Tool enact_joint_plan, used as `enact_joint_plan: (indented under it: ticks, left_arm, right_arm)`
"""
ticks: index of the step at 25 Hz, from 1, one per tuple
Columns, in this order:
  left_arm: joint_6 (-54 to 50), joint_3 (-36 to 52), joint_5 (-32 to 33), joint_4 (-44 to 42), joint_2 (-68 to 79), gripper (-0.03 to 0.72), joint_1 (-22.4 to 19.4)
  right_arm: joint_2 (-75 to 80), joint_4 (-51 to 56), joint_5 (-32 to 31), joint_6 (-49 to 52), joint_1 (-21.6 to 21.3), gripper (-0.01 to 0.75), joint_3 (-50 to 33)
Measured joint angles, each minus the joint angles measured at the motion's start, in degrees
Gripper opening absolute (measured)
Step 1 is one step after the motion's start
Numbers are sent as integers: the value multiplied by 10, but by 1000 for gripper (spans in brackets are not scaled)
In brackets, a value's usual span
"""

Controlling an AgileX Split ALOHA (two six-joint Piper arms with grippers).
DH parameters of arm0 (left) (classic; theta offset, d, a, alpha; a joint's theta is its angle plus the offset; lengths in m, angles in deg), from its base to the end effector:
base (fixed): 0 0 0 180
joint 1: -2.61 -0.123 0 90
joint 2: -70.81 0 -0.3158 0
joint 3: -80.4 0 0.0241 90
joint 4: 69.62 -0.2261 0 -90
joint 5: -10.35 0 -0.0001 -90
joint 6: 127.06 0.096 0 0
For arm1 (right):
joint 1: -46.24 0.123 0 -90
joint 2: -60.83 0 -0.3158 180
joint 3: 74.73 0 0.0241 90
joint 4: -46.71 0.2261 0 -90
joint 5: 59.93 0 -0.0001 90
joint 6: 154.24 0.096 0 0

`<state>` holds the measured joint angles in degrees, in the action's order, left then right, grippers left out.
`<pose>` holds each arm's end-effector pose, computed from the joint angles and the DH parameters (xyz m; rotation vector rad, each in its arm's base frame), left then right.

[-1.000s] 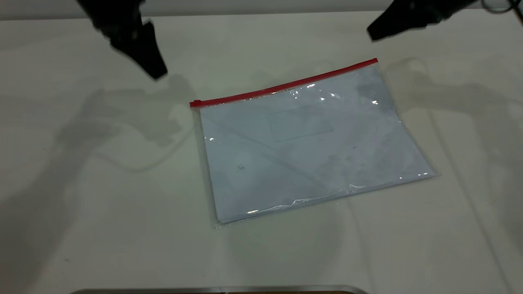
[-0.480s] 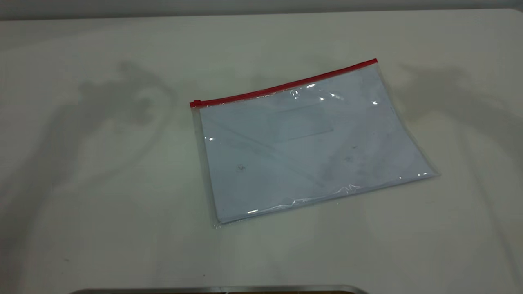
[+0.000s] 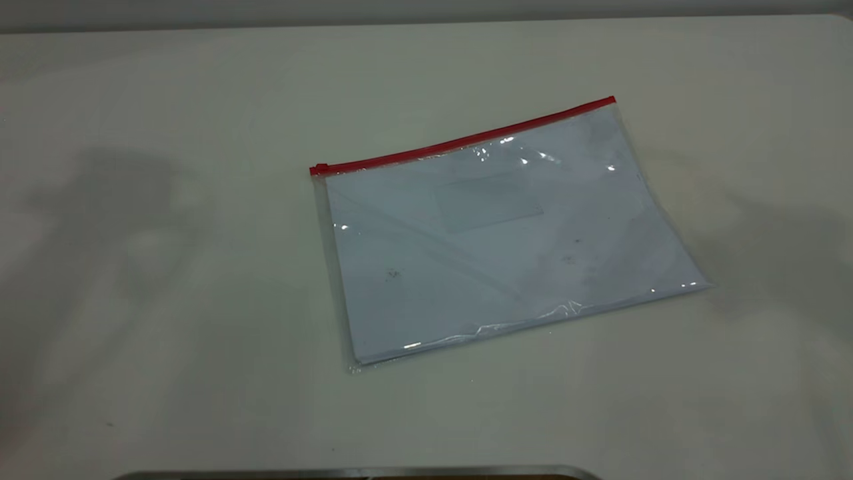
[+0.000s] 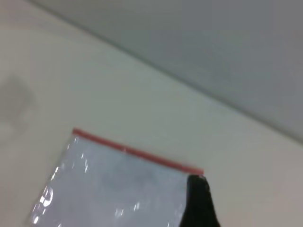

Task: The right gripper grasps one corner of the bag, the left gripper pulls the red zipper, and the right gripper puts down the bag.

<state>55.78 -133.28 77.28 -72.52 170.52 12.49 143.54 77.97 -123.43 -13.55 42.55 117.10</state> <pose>0.3162 -0.0505 0.4828 0.2564 2.3049 0.0019 0.2325 0.0297 0.4777 -0.6317 2.1067 0.2807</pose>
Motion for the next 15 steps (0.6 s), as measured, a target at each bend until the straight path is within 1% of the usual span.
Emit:
enact_joint_plan:
  ticks: [4,8,11,15]
  left_arm:
    - [-32,19,0,-5,-52,586,0]
    - [-36,84,0,-5,-132,586,0]
    - [-36,155,0,-4,-202,586,0]
    - [-36,260,0,-4,-298,586,0]
  right_arm:
    - [-29,-16,-34,64,0,582,-5]
    - [-73,-19,-70,94,0,582,-39]
    - [-124,-6,-68,96,0,582,-106]
    - [-206,13,-49,96,0,582,-209]
